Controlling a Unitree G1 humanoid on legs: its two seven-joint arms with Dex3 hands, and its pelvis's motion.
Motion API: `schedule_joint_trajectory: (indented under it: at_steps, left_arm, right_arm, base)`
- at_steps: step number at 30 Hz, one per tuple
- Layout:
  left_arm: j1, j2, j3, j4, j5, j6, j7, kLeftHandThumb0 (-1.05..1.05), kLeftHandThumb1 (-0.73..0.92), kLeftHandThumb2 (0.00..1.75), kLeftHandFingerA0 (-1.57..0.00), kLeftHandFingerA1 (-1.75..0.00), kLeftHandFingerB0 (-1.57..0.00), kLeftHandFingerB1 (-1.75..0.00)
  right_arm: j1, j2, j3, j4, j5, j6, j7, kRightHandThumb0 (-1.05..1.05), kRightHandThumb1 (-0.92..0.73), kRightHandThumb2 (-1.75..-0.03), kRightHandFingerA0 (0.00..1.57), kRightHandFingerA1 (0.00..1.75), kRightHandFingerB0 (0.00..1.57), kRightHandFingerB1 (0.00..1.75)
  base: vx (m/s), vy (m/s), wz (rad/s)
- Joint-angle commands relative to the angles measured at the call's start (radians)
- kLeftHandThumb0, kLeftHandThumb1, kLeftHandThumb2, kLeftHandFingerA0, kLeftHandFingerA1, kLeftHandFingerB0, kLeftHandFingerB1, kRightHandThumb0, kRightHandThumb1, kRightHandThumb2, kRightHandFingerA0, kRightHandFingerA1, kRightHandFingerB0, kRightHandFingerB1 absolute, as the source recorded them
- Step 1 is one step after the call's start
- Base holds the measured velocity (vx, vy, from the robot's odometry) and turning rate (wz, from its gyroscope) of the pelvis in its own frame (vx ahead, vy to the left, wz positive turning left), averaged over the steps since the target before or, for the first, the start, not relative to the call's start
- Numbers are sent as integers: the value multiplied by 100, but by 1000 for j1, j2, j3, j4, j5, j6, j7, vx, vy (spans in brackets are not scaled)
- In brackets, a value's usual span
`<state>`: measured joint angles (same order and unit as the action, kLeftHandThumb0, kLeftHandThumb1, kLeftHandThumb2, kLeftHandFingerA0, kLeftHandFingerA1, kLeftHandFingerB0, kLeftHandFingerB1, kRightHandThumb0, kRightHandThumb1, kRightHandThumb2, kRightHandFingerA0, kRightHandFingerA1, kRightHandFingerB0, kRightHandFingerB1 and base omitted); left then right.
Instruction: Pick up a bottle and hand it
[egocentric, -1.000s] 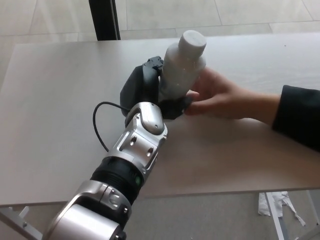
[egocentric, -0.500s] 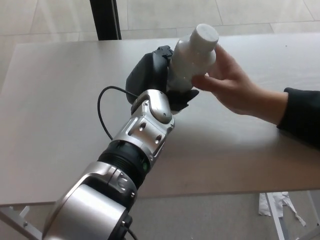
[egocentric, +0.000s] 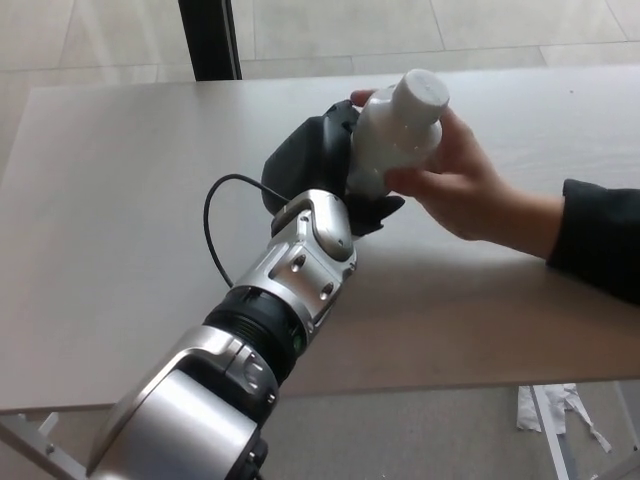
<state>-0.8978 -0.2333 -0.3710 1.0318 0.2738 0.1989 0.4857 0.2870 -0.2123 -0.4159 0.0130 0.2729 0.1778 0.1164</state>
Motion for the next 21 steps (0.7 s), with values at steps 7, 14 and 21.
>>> schedule_joint_trajectory:
  at_steps: [7,14,21]
  left_arm:
    - [-86,-268,-63,-2,23,36,13,-19,71,65,-81,-152,-62,-72]
    - [-68,-81,18,-244,-106,209,-290,-100,59,84,0,0,0,0]
    - [24,151,27,-511,-74,271,-417,-105,62,93,0,-20,0,-16]
  right_arm:
    - [5,8,-16,-21,-4,-21,-16,-76,-59,-58,76,80,38,54]
    - [4,-8,-21,10,-20,-38,-12,-75,-62,-59,106,113,35,54]
    - [21,-13,-43,-7,-17,-3,-30,-74,-61,-59,87,127,36,52]
  base:
    - [0,0,0]
    - [0,0,0]
    - [0,0,0]
